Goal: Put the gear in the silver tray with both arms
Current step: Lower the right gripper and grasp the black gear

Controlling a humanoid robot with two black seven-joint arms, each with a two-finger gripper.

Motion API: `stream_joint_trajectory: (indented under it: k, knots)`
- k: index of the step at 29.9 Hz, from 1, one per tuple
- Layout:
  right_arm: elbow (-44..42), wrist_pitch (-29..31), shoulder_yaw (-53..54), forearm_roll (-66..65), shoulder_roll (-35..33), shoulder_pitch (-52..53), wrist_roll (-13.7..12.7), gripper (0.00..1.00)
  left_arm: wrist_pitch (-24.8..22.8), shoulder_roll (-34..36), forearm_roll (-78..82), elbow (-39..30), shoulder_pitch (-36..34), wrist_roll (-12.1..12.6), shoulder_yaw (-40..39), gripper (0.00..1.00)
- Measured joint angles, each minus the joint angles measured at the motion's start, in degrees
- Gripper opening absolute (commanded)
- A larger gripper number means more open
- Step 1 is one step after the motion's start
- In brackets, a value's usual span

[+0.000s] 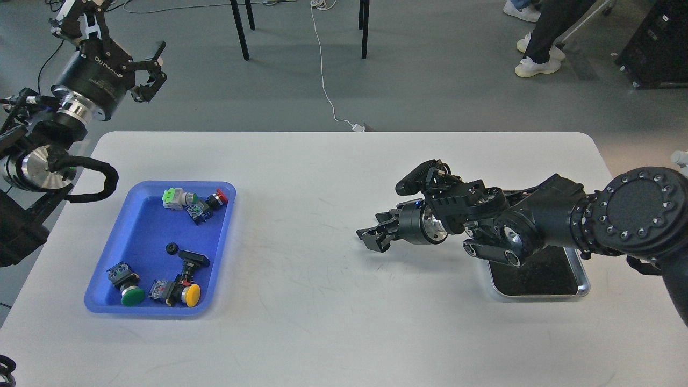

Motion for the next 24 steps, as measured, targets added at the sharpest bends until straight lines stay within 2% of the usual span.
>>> stream_joint_trajectory:
  k: [7, 16, 20, 24]
  knots:
    - [-0.02, -0.17, -0.03, -2.83, -0.01, -0.45, 0.12, 0.57, -0.11, 0.35, 0.00, 0.00, 0.10, -0.07, 0.00, 0.97]
    - [-0.06, -0.14, -1.77, -2.88, -0.02, -0.31, 0.48, 0.27, -0.11, 0.40, 0.00, 0.00, 0.11, -0.08, 0.00, 0.97]
    - [-0.12, -0.10, -2.06, -2.90, -0.02, -0.19, 0.66, 0.24, -0.11, 0.44, 0.00, 0.00, 0.12, -0.08, 0.00, 0.97]
    - [-0.14, -0.07, -2.07, -2.90, -0.02, -0.07, 0.80, 0.16, -0.11, 0.44, 0.04, 0.00, 0.12, -0.17, 0.00, 0.97]
